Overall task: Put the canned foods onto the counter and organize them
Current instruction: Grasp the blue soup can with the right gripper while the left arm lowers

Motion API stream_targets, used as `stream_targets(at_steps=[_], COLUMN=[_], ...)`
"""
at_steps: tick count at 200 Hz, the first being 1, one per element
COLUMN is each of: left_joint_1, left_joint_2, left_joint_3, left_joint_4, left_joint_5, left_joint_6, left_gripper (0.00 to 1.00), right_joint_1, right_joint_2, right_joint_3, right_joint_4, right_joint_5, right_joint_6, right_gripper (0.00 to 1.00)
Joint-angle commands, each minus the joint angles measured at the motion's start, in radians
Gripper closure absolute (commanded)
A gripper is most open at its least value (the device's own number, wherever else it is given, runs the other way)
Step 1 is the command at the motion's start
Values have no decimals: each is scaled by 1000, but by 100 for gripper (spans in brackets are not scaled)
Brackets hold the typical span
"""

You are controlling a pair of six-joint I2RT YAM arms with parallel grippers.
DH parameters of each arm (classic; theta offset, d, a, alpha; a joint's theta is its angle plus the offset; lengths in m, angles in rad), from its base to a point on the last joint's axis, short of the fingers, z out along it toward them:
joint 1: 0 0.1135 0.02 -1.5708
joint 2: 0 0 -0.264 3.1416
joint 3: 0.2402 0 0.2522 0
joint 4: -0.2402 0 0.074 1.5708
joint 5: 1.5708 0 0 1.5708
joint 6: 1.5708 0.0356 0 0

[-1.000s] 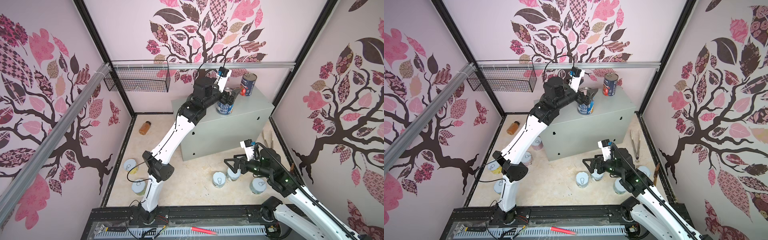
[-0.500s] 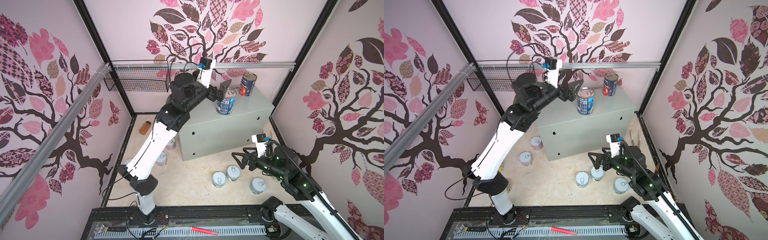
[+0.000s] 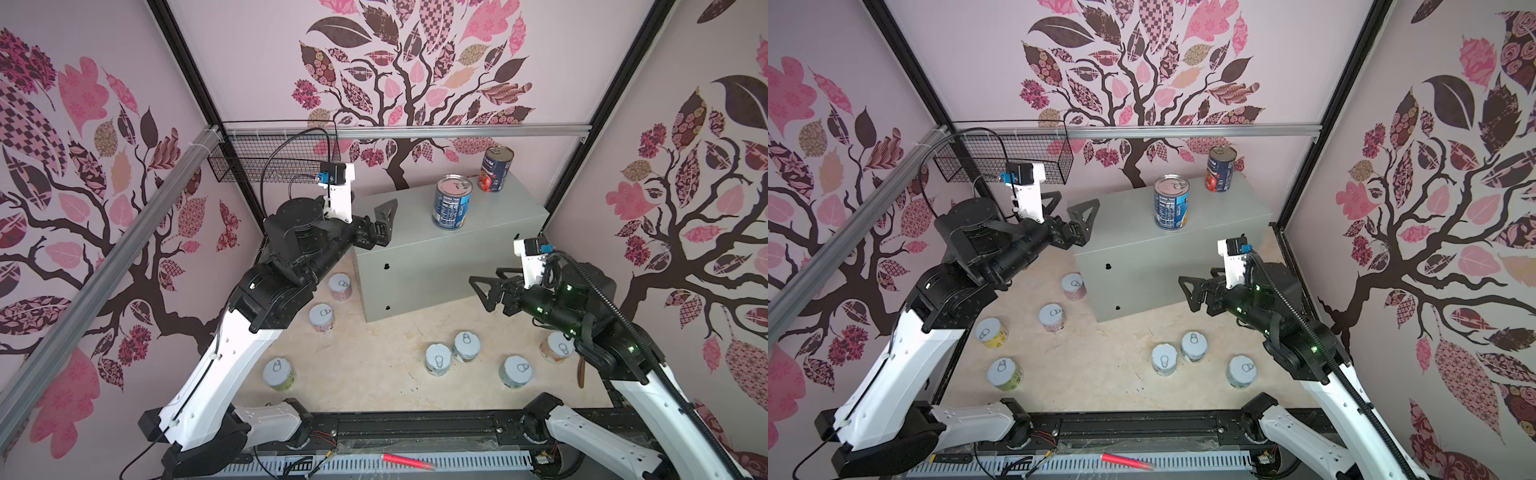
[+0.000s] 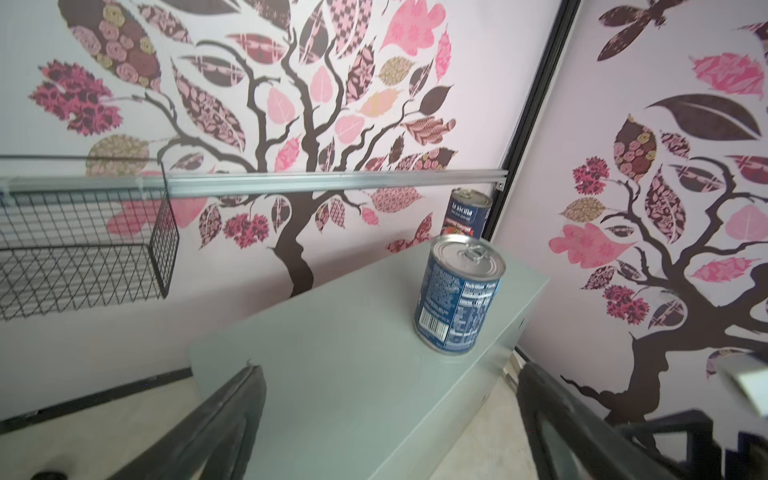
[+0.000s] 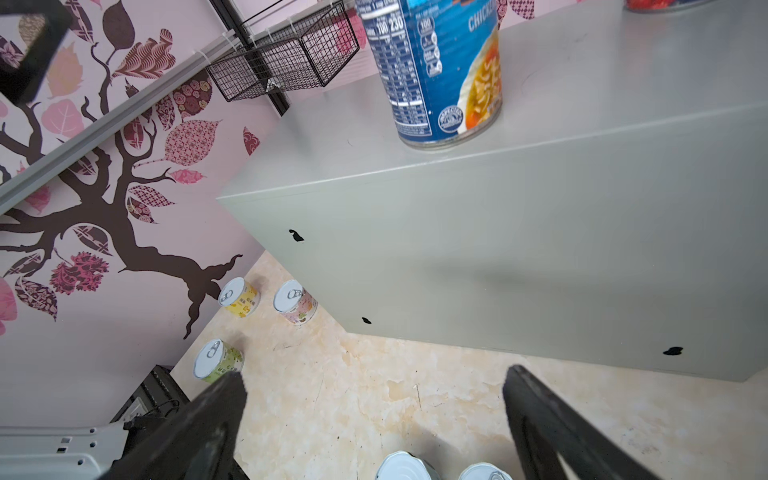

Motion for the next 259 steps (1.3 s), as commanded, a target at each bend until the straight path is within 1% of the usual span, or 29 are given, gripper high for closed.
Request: stream_targets(at_steps=[1,12,19,31,70,101,161,191,216,246,259], left_joint_1=[1,-28,-45,-49,-48,-48,-48,-48,-48,-48,-47], left_joint_2=[-76,-121,-142,-178,-325,-406,-525,-576,-580,-585,-586], left_joint_3=[-63,-109,-131,-177,-355,-475,-678,-788,-834,-854,-859], left_joint_4=[-125,-141,-158,-182,-182,-185,-124,-97,-94,-88,-83], left_joint_5=[-38,-107,-132,-144,-197,-188,-176,-178,-160,-125,-112], left_joint_6=[-48,-39,-35,-50,-87,-123,-167,-189,-201,-209,-207], left_gripper=[2,2,2,2,2,2,2,2,2,2,2], right_joint_1=[5,5,5,5,4,4,5,4,1,-15,-27], right_joint_2=[57,95,120,153,227,290,442,515,592,684,714], right_joint_3=[124,168,195,233,309,369,496,555,633,735,773], right_joint_4=[-51,-61,-68,-66,-24,-2,11,18,0,-32,-43], right_joint_5=[28,35,42,56,77,104,143,131,135,141,146], right_joint_6=[-40,-54,-61,-67,-103,-130,-155,-158,-174,-184,-182], right_gripper=[0,0,0,0,0,0,0,0,0,9,9])
